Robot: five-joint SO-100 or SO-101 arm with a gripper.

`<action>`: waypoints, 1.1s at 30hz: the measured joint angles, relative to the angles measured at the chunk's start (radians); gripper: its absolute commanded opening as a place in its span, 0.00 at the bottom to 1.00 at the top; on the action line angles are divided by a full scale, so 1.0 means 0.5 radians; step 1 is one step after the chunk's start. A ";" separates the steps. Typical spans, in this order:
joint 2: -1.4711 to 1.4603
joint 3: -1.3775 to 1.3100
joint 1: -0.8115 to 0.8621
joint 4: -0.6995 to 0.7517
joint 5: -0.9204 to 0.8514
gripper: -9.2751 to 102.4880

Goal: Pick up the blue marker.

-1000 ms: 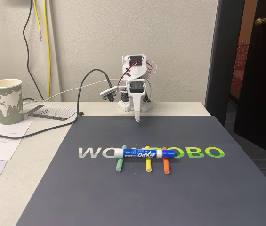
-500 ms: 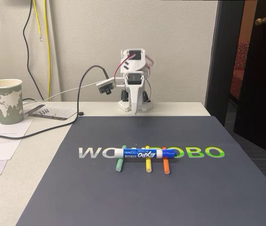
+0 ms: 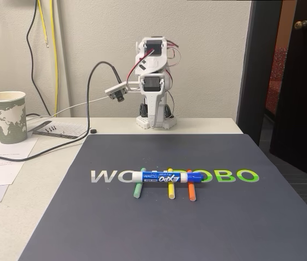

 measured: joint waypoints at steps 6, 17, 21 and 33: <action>-0.344 -0.356 0.000 0.132 0.034 0.08; -0.838 -0.813 0.009 0.319 0.046 0.08; -0.976 -0.939 0.015 0.341 0.080 0.08; -1.347 -1.399 -0.003 0.522 0.227 0.08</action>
